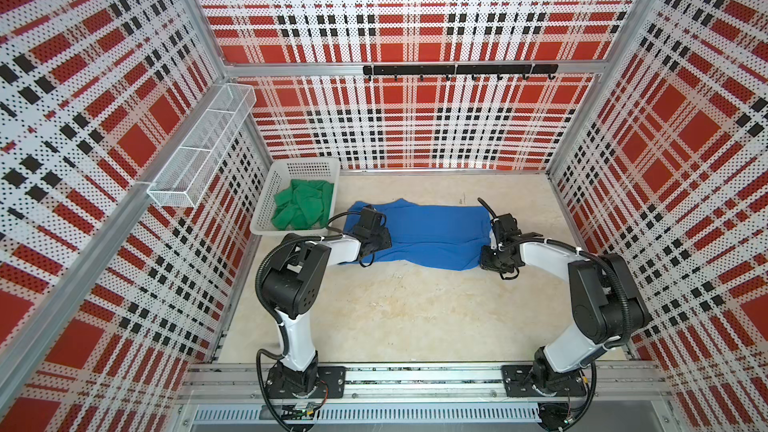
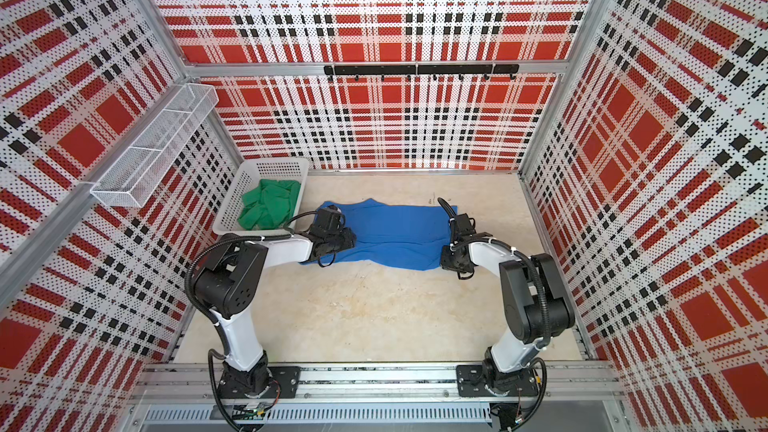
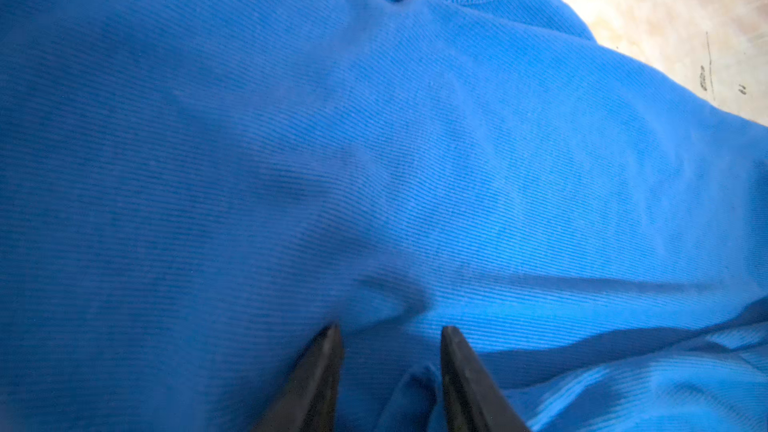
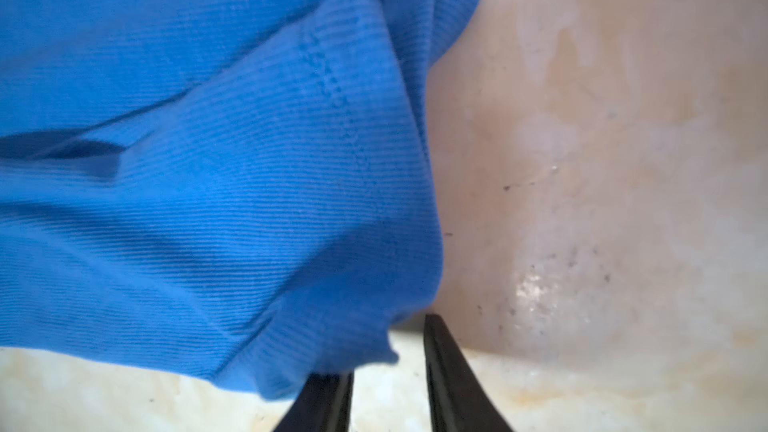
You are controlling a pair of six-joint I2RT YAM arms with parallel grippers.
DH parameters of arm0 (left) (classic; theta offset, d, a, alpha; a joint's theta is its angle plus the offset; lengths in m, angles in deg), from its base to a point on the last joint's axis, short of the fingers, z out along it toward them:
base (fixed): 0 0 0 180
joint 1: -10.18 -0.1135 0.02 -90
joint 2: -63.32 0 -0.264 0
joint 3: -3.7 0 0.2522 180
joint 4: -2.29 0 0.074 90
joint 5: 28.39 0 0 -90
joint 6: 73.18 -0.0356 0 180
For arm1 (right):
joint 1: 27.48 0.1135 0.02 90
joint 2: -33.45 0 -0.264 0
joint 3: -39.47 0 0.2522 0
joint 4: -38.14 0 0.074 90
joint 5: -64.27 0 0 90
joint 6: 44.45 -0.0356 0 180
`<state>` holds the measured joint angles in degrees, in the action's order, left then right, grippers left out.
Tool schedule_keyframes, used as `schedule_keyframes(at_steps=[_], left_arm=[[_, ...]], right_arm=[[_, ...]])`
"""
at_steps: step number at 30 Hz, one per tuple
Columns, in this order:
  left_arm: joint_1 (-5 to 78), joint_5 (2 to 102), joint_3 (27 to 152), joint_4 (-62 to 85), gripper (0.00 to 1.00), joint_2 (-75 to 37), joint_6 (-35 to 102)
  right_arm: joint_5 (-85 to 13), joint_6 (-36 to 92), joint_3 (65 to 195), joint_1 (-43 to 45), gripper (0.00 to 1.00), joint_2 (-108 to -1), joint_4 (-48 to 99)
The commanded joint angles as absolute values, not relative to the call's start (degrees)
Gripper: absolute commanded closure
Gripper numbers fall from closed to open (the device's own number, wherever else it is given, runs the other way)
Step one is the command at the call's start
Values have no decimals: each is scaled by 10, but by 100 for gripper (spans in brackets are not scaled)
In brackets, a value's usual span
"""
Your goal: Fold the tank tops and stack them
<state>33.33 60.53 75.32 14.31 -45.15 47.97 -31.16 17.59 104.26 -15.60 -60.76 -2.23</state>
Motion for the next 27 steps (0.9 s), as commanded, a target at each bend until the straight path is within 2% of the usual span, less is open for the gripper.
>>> schedule_keyframes(at_steps=[1,14,23,27], left_arm=[[322,616,732,193,56,-455,473],[322,615,737,195,56,-459,472],[321,615,740,198,57,-461,471],[321,616,740,199,57,-459,471]], right_arm=[[-335,175,1044,-170,67,-594,-7],[-363,174,1072,-189,68,-621,32],[-355,173,1088,-189,73,-644,31],[-343,179,1093,-189,85,-651,21]])
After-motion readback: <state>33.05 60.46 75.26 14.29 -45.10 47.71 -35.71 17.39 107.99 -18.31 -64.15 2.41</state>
